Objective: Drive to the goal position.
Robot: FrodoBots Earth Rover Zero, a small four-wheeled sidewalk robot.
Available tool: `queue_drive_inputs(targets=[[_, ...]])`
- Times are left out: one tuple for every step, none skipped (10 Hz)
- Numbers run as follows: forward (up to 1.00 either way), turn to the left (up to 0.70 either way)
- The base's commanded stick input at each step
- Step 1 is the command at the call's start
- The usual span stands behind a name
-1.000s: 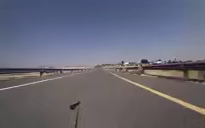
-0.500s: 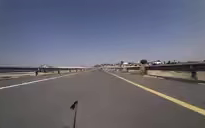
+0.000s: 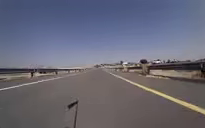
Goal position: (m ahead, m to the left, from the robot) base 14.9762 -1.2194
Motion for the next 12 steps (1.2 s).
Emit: queue_drive_inputs(targets=[[1.00, 0.00], [1.00, 0.00], [1.00, 0.00], [1.00, 0.00], [1.00, 0.00], [1.00, 0.00], [1.00, 0.00], [1.00, 0.00], [1.00, 0.00], [1.00, 0.00], [1.00, 0.00], [1.00, 0.00]])
